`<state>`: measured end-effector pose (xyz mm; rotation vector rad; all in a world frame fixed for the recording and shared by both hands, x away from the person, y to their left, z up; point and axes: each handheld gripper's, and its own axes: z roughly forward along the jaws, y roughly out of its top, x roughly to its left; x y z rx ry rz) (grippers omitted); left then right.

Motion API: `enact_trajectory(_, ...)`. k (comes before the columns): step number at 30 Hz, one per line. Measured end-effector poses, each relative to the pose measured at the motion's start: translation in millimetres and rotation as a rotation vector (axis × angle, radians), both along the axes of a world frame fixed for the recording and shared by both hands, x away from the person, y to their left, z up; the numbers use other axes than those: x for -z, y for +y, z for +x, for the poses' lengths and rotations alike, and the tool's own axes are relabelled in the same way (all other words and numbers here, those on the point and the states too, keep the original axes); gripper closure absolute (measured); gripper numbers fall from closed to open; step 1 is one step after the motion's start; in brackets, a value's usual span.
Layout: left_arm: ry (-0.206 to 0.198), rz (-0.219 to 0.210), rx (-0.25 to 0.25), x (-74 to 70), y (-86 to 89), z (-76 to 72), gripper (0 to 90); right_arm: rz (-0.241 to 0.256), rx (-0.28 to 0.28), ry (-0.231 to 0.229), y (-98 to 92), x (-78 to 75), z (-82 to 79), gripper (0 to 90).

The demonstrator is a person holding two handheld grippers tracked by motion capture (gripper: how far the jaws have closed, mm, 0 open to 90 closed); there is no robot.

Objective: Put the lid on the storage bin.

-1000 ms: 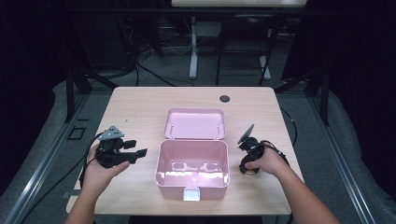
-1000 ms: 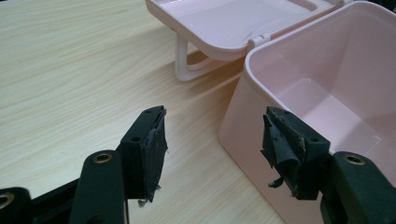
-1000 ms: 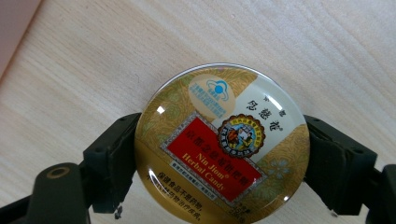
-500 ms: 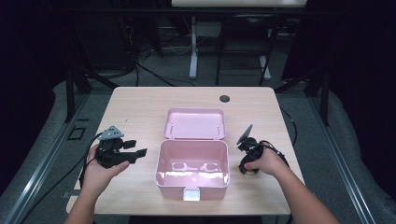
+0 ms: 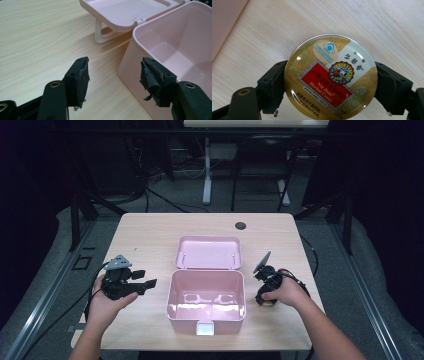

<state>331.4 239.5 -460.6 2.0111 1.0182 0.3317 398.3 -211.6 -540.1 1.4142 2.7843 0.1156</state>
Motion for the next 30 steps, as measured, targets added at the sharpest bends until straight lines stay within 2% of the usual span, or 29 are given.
enact_trajectory(9, 0.003, -0.005, -0.003, 0.0, 2.6, 0.5, 39.7, 0.006, -0.010, -0.017, 2.0, -12.1, -1.1, 19.5)
enact_trajectory(15, 0.000, -0.008, -0.006, 0.1, 2.6, 0.4, 39.7, -0.015, -0.029, -0.014, 4.1, -22.3, -2.7, 19.5)
enact_trajectory(23, 0.003, -0.011, -0.008, -0.2, 3.3, 0.3, 39.7, -0.017, -0.043, -0.023, 5.8, -36.7, -4.0, 19.5)
enact_trajectory(30, 0.004, -0.009, -0.007, -0.3, 3.8, 0.6, 39.7, -0.016, -0.065, -0.012, 8.2, -48.3, -4.5, 19.5)
